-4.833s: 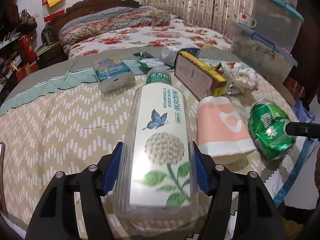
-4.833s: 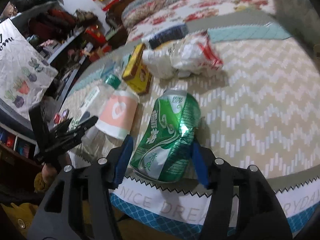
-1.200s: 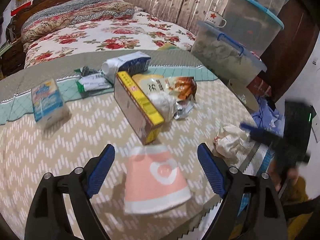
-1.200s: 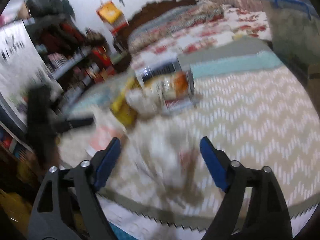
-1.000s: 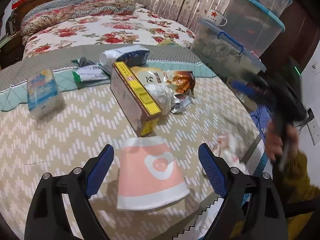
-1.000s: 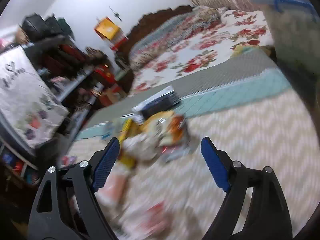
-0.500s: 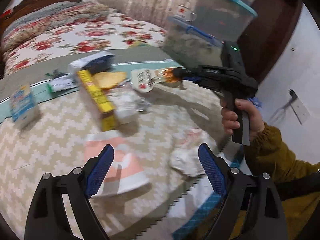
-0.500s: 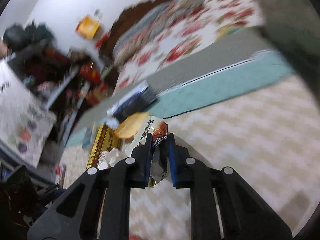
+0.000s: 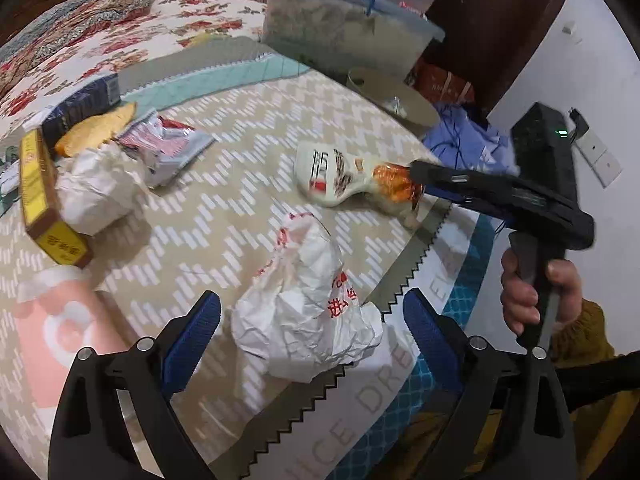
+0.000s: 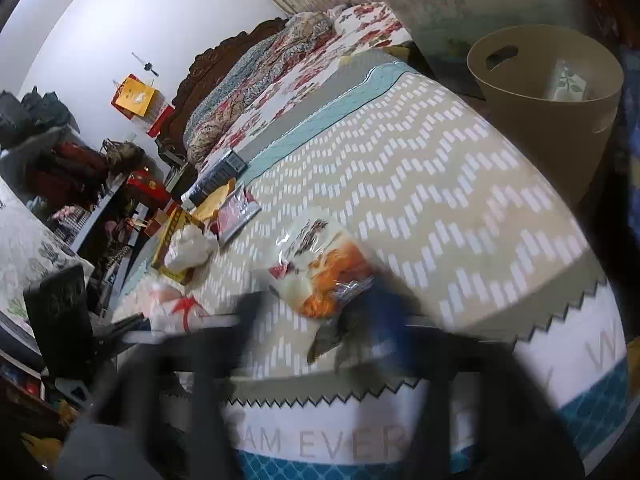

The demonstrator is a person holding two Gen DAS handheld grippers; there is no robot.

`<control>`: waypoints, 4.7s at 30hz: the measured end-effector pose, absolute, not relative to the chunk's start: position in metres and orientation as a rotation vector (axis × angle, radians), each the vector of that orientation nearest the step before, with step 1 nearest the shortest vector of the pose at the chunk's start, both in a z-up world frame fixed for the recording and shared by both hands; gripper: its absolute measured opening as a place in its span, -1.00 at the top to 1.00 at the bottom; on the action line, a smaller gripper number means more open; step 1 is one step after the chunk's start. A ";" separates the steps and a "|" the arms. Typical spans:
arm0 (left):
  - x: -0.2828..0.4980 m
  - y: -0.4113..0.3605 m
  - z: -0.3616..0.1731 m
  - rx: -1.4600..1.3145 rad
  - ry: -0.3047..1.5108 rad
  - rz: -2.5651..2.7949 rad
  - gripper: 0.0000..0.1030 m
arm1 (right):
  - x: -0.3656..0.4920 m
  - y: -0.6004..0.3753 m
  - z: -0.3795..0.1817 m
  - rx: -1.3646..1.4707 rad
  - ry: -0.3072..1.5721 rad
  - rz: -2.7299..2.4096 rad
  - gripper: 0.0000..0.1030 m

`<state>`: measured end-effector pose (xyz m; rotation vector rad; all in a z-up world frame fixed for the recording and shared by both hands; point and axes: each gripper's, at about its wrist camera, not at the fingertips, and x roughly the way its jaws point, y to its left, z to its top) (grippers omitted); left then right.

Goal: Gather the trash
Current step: 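Grasp the snack wrapper with the right tool while the left tool grasps the white bag, then drop the wrapper and white bag into the wastebasket with both tools, then grasp the yellow box with the right tool while the left tool grasps the pink cup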

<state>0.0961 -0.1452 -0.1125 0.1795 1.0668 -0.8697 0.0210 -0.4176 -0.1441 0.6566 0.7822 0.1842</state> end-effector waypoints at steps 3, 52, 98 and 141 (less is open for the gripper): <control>0.098 -0.150 -0.121 0.208 1.092 -0.846 -0.29 | 0.017 -0.414 -0.141 0.606 0.757 0.191 -0.57; 0.260 -0.473 -0.076 0.140 1.094 -0.992 -0.63 | 0.039 -0.638 -0.126 0.653 0.487 -0.343 -0.44; 0.122 -0.018 -0.122 -0.029 0.995 -0.514 -0.49 | 0.141 -0.199 -0.064 0.188 0.788 0.444 -0.34; 0.101 0.068 -0.098 -0.246 0.992 -0.487 -0.66 | 0.026 -0.245 -0.109 0.188 0.801 0.263 -0.40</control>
